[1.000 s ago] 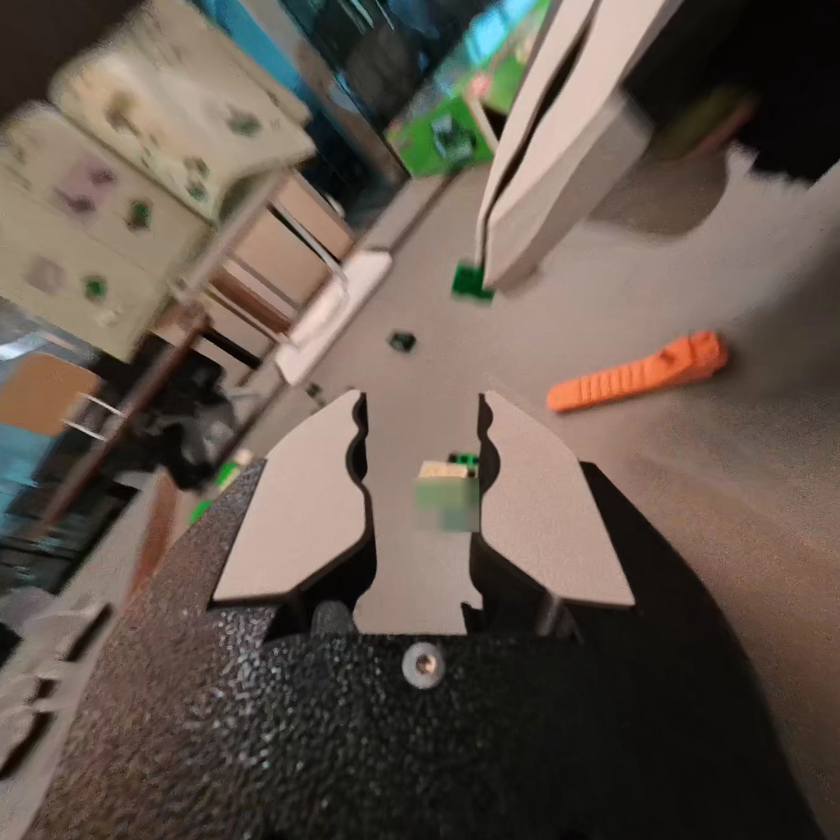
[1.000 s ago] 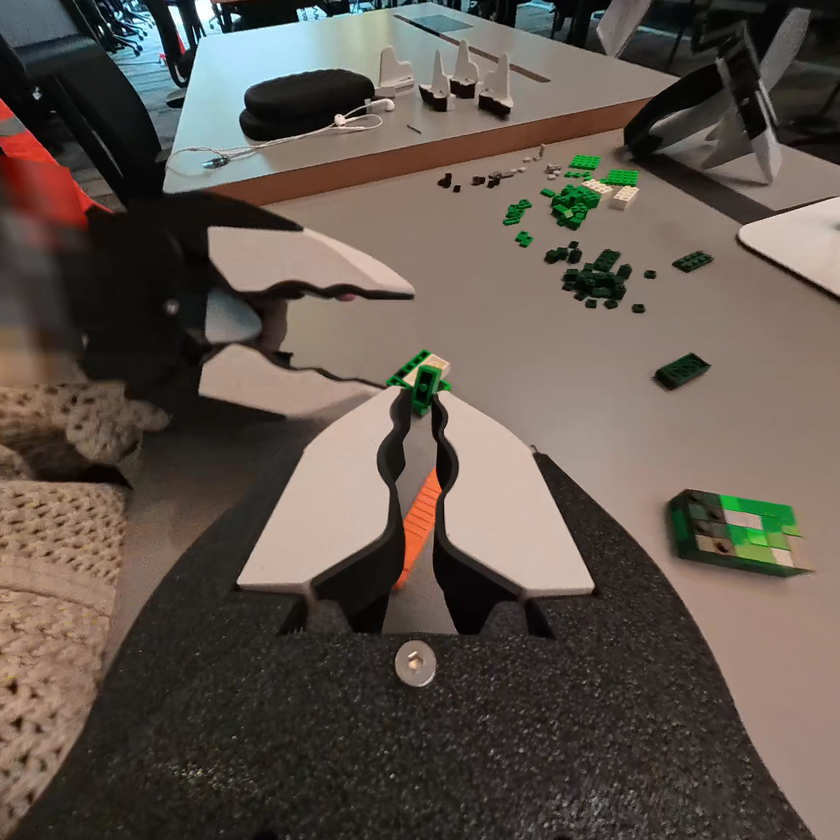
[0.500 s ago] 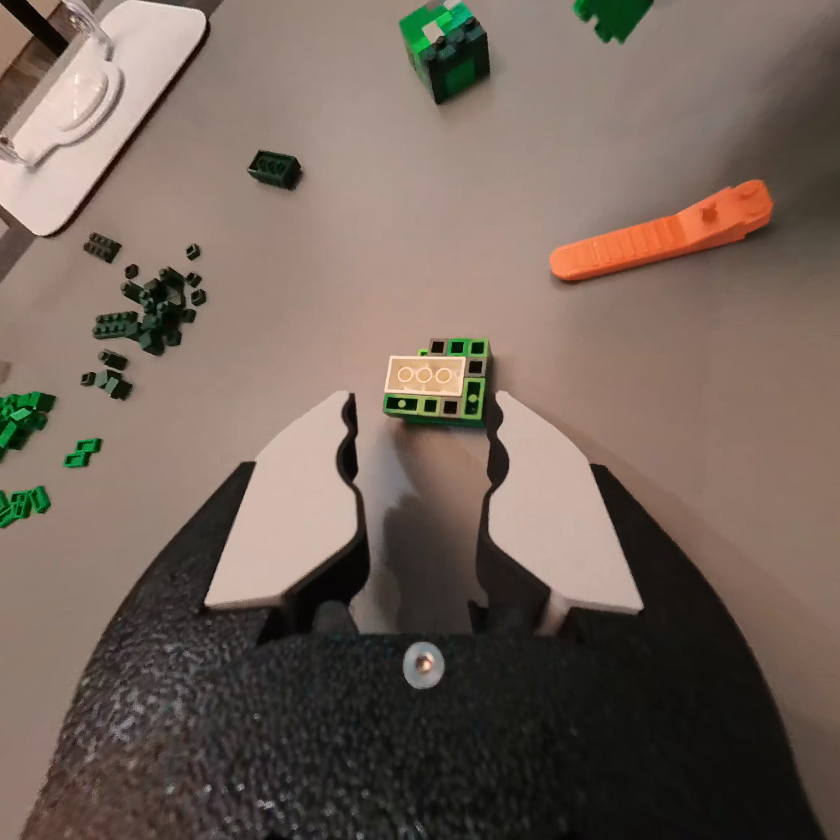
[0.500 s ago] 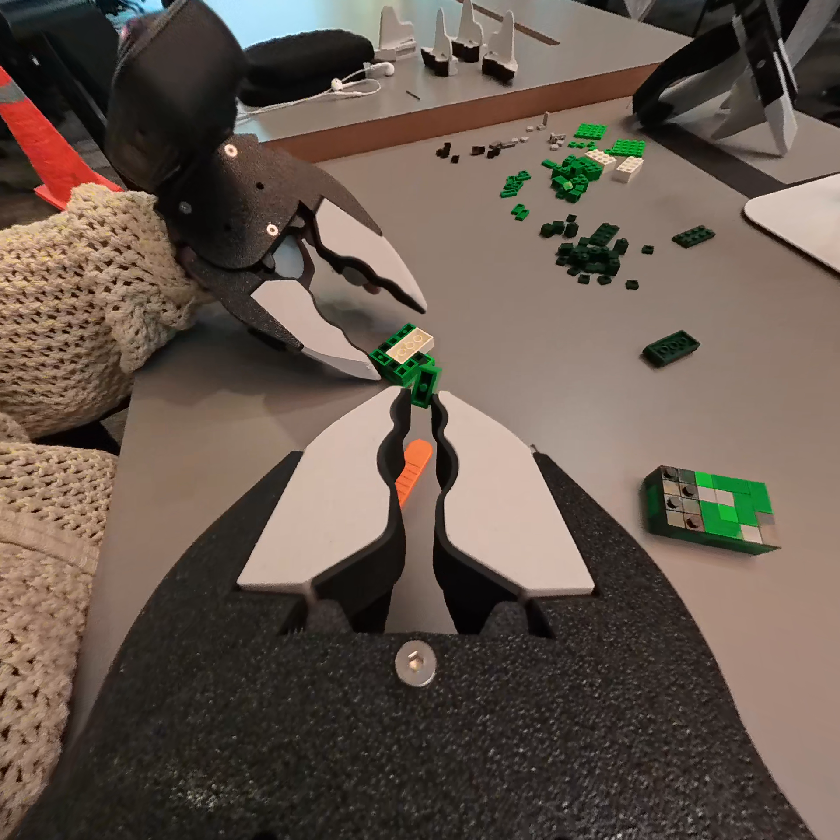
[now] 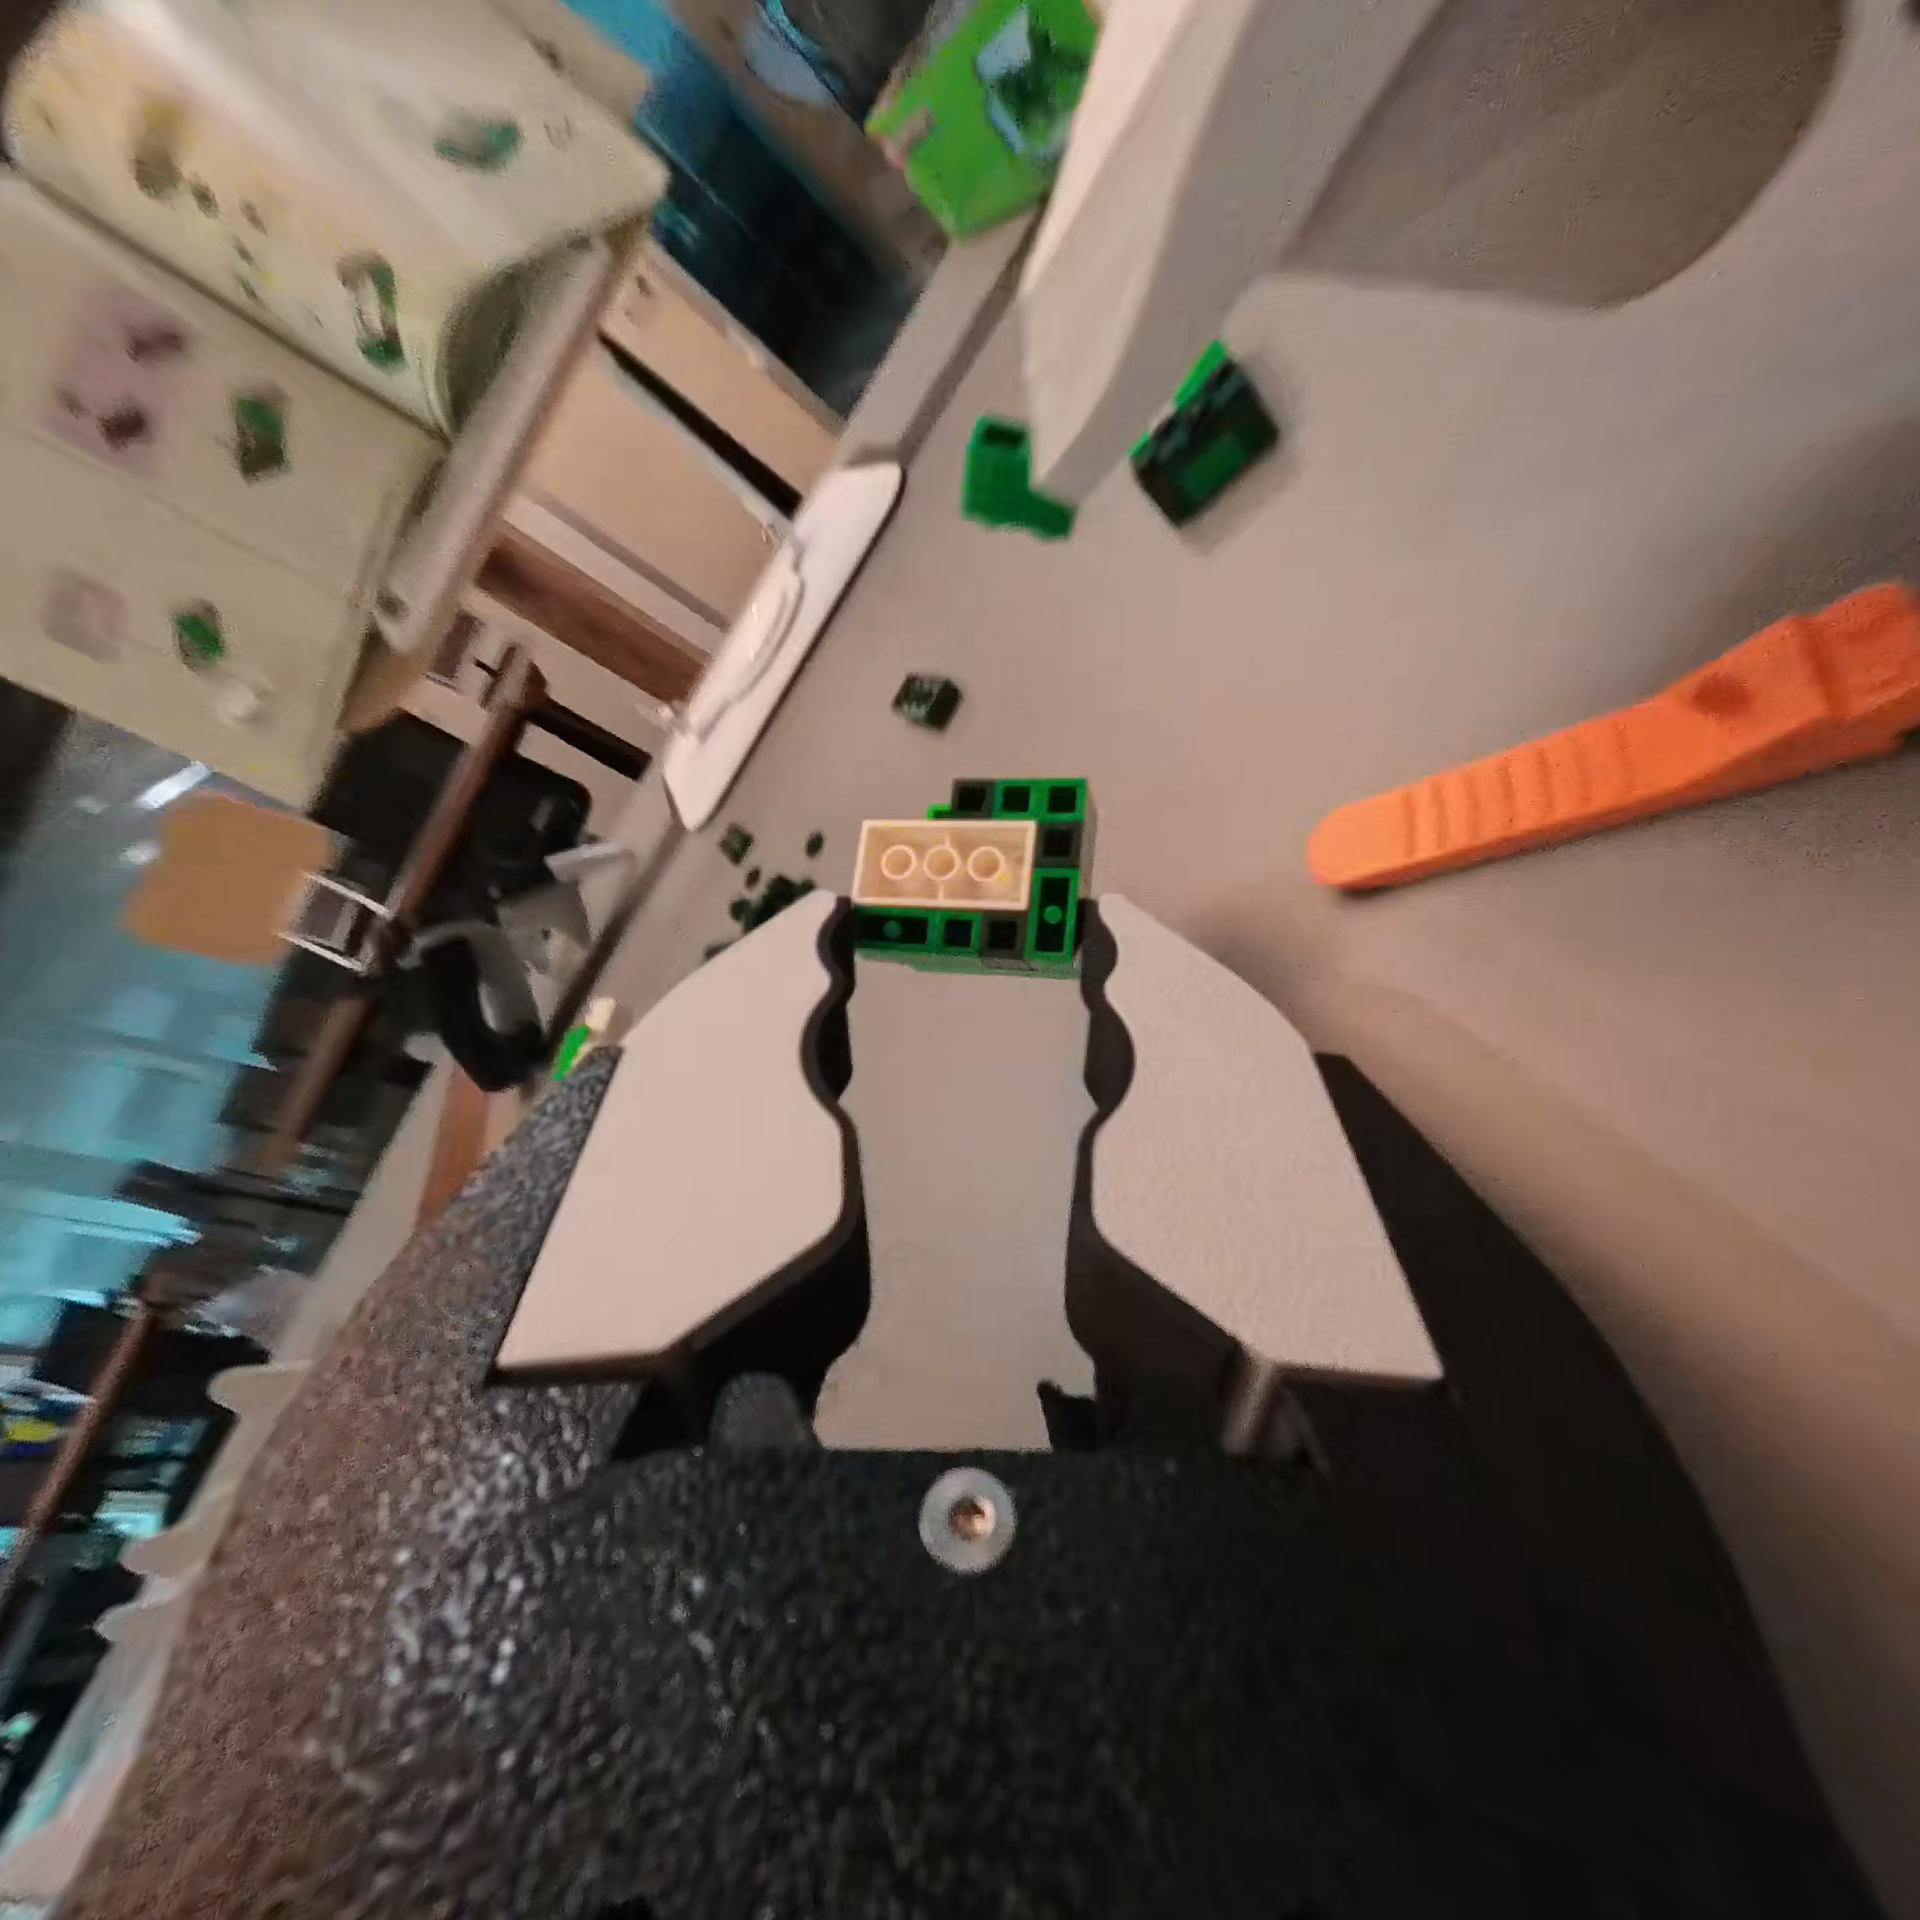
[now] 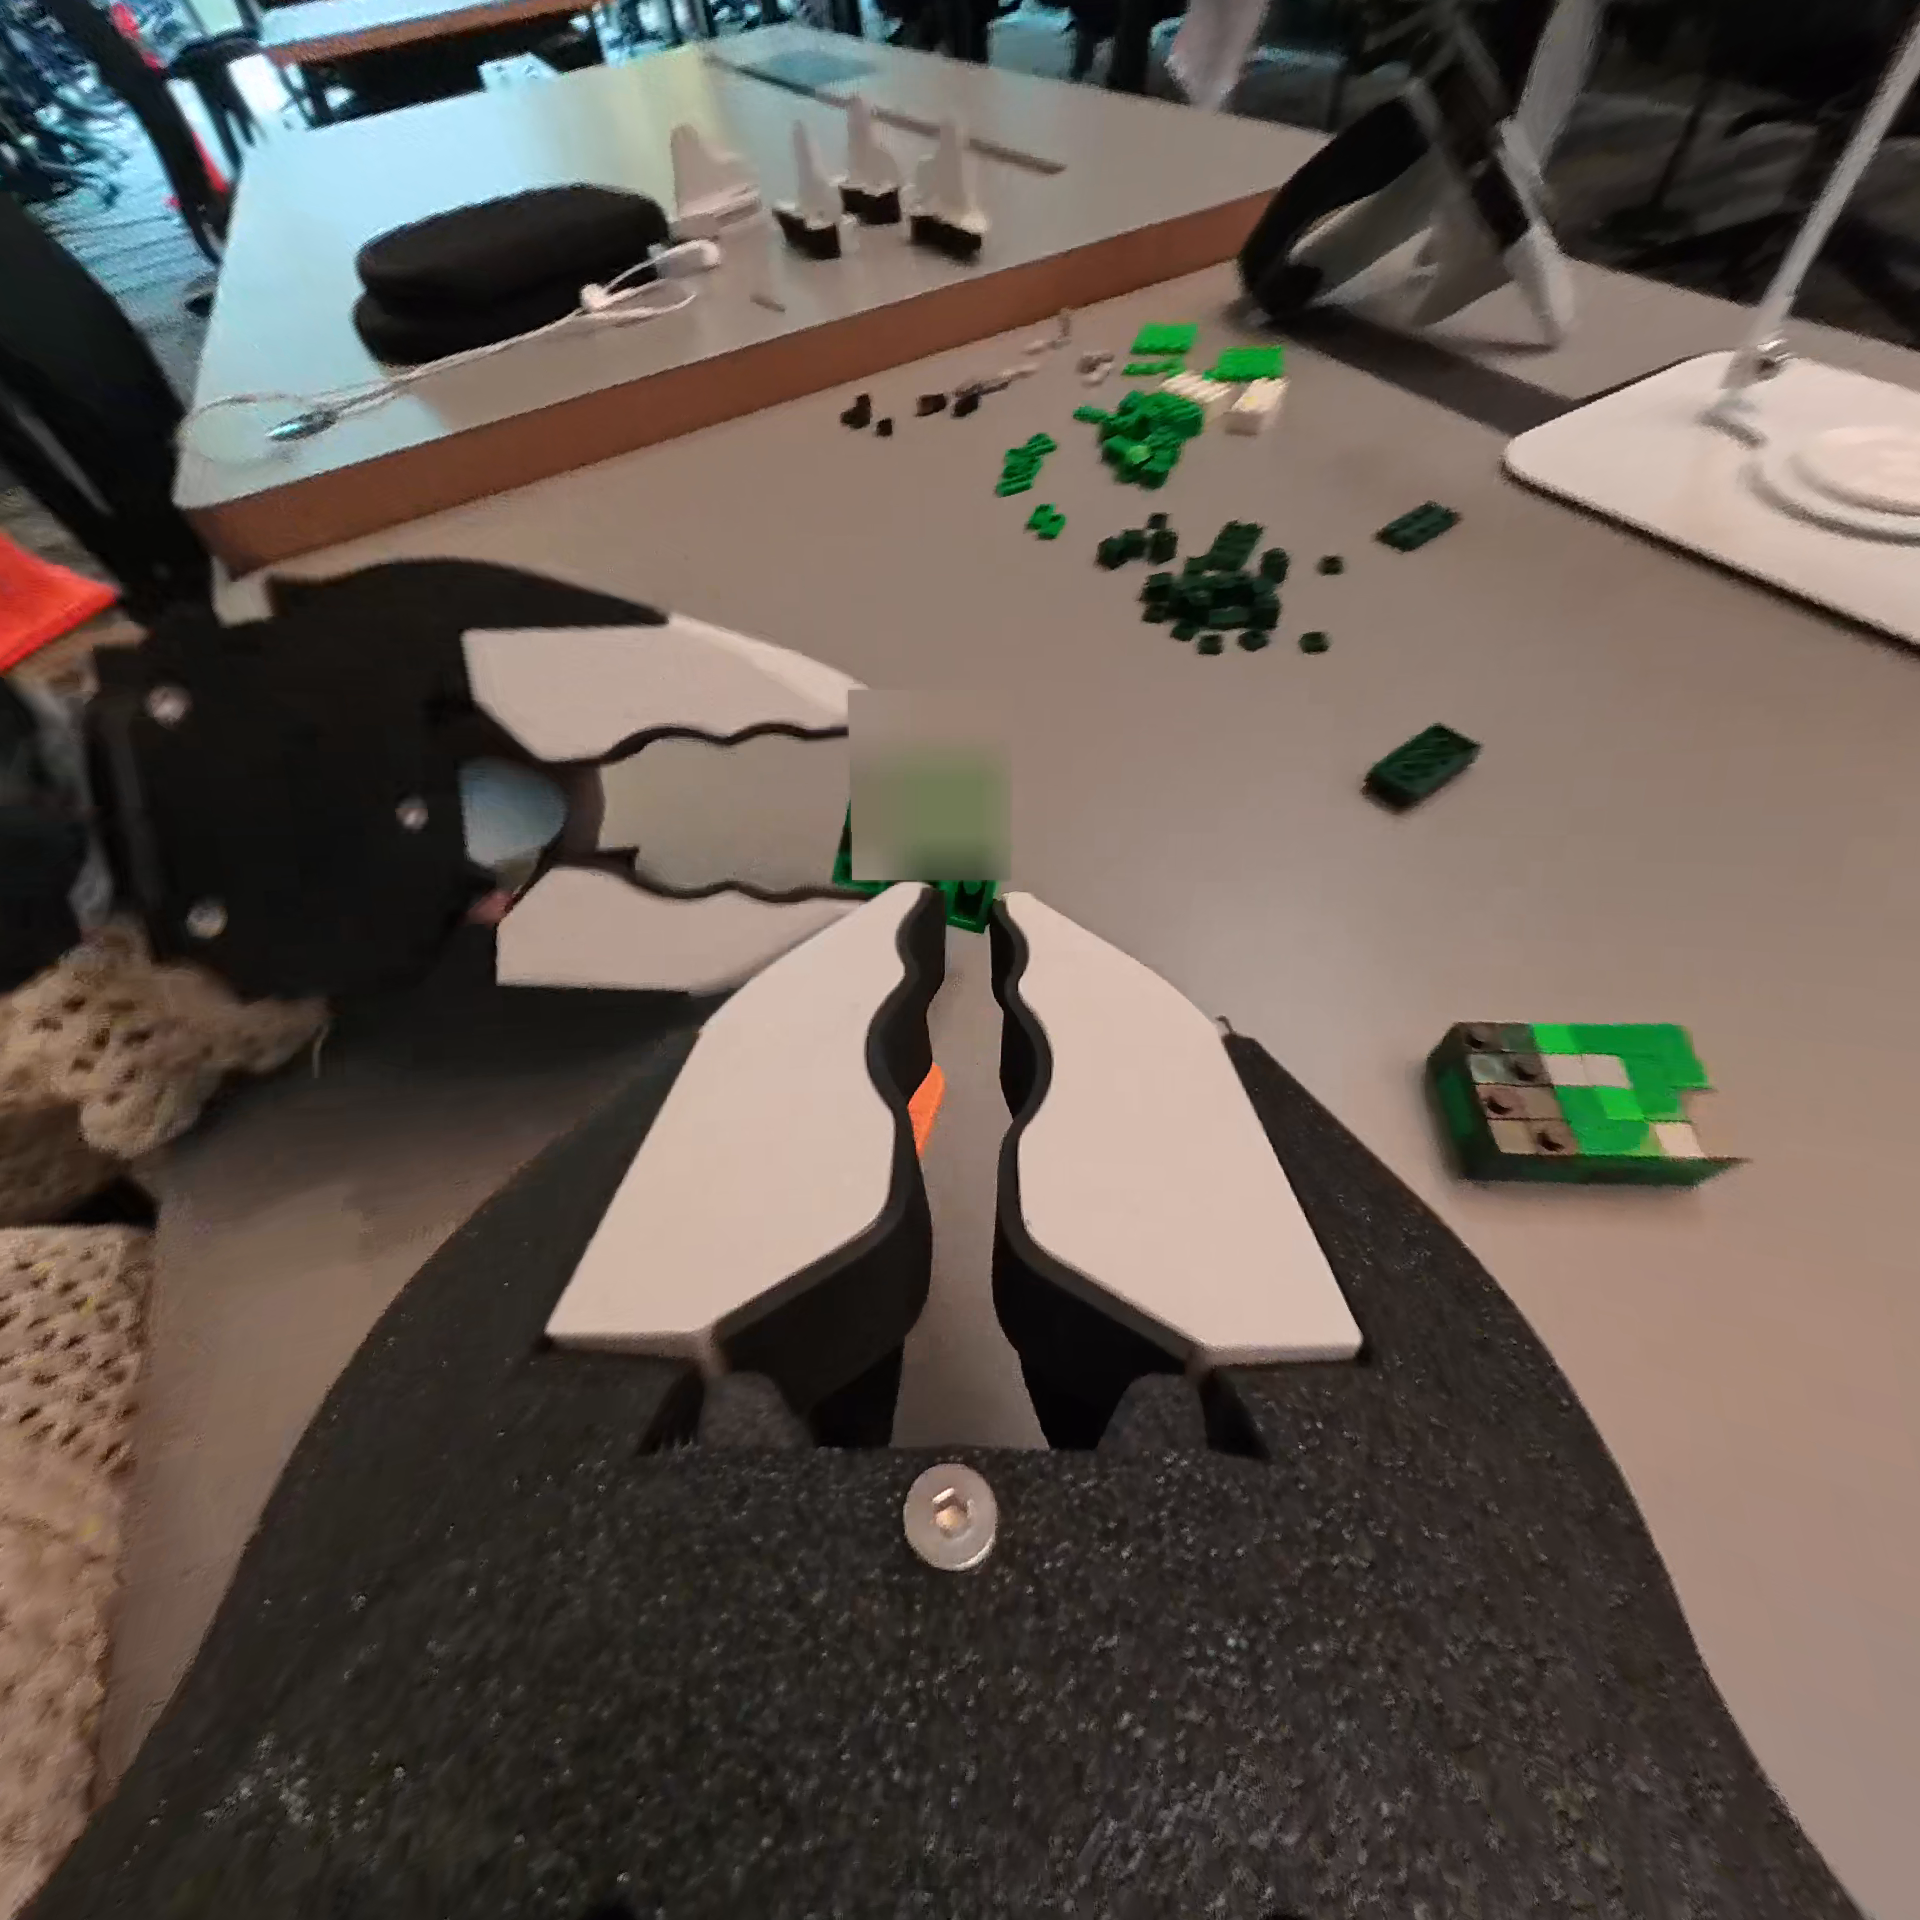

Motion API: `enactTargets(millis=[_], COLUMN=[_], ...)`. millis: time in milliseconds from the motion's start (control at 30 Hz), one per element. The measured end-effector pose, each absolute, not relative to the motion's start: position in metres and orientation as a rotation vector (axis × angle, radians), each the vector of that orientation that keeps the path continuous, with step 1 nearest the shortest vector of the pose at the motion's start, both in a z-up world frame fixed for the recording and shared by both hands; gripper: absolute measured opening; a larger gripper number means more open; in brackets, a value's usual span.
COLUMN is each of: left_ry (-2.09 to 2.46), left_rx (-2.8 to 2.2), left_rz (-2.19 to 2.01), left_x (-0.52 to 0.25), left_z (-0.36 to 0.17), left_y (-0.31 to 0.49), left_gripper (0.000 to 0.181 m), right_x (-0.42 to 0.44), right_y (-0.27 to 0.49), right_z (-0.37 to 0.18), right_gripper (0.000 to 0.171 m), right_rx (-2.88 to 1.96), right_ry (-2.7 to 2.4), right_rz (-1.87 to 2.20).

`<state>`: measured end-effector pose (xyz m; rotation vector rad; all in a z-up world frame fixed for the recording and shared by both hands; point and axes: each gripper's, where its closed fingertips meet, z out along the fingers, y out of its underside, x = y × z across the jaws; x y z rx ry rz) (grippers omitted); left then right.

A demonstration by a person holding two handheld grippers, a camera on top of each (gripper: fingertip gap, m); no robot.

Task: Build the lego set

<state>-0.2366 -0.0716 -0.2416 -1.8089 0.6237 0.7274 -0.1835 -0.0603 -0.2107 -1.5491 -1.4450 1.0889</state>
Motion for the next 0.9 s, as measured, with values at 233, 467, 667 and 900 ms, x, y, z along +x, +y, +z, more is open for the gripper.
enactTargets(millis=[233, 467, 667, 900], left_ry=[0.809, 0.877, 0.909, 0.927], left_rx=[-1.585, -1.529, -1.497, -1.479], left_rz=[0.92, 1.001, 1.037, 1.053], left_x=[-0.206, -0.2, -0.197, -0.195], left_z=[-0.23, -0.23, -0.229, -0.229], left_y=[-0.068, -0.069, -0.069, -0.07], left_gripper=[0.042, 0.042, 0.042, 0.042], right_x=[-0.185, -0.187, -0.187, -0.188], right_y=[-0.063, -0.065, -0.065, -0.063], right_z=[-0.212, -0.22, -0.221, -0.224], right_gripper=[0.008, 0.008, 0.008, 0.009], right_rx=[-1.521, -1.571, -1.579, -1.599], right_ry=[-1.356, -1.395, -1.422, -1.449], right_rz=[1.017, 0.959, 0.928, 0.855])
